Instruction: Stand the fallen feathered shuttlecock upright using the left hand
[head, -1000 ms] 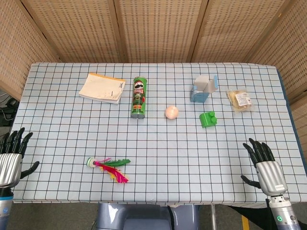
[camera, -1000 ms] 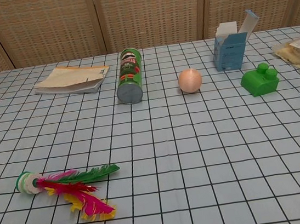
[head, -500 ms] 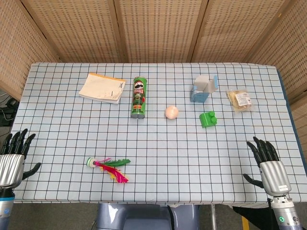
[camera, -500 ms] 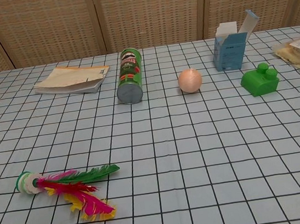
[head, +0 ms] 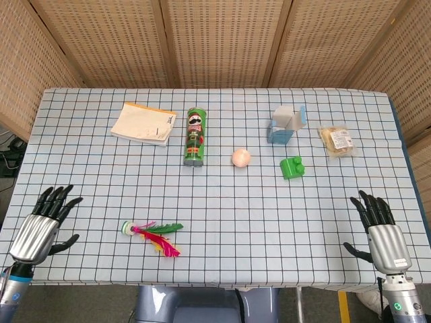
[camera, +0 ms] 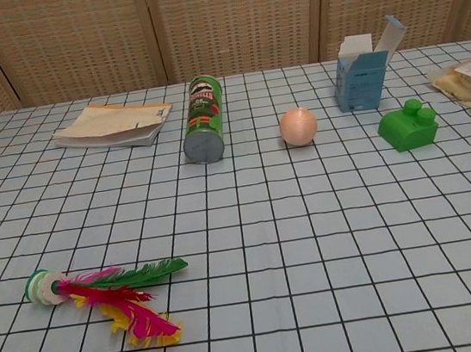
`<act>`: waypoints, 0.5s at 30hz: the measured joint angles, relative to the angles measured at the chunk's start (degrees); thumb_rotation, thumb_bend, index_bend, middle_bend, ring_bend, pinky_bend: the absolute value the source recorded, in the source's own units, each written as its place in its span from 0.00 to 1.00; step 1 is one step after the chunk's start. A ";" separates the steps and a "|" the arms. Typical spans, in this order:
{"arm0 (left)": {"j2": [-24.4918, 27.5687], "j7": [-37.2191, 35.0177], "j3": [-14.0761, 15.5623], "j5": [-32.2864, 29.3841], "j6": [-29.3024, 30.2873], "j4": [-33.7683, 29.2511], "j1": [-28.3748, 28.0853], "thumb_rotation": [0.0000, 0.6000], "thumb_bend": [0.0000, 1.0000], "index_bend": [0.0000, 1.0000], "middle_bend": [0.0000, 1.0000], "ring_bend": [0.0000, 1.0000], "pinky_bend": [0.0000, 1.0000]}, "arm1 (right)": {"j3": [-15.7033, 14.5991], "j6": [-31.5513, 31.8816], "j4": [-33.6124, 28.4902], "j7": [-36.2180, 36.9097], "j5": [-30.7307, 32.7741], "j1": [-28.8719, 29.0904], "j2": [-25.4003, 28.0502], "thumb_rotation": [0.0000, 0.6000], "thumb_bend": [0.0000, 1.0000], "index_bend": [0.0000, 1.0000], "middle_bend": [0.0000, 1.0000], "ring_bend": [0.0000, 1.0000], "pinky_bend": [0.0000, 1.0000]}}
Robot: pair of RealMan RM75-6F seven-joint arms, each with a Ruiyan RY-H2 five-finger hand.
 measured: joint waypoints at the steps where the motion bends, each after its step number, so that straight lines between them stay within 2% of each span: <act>1: 0.37 -0.74 0.48 1.24 -0.56 0.01 -0.71 1.00 0.22 0.21 0.00 0.00 0.00 | -0.01 -0.02 0.00 -0.03 0.02 -0.01 -0.01 1.00 0.06 0.11 0.00 0.00 0.05; 6: 1.20 -0.67 2.16 5.03 -4.33 -0.95 -3.86 1.00 0.23 0.37 0.00 0.00 0.00 | -0.01 -0.12 -0.06 0.03 0.02 0.01 0.03 1.00 0.06 0.11 0.00 0.00 0.05; 15: -1.65 6.45 2.42 5.27 -9.10 -3.16 -6.11 1.00 0.23 0.41 0.00 0.00 0.00 | 0.25 -0.17 0.02 0.69 0.43 0.00 0.20 1.00 0.06 0.11 0.00 0.00 0.05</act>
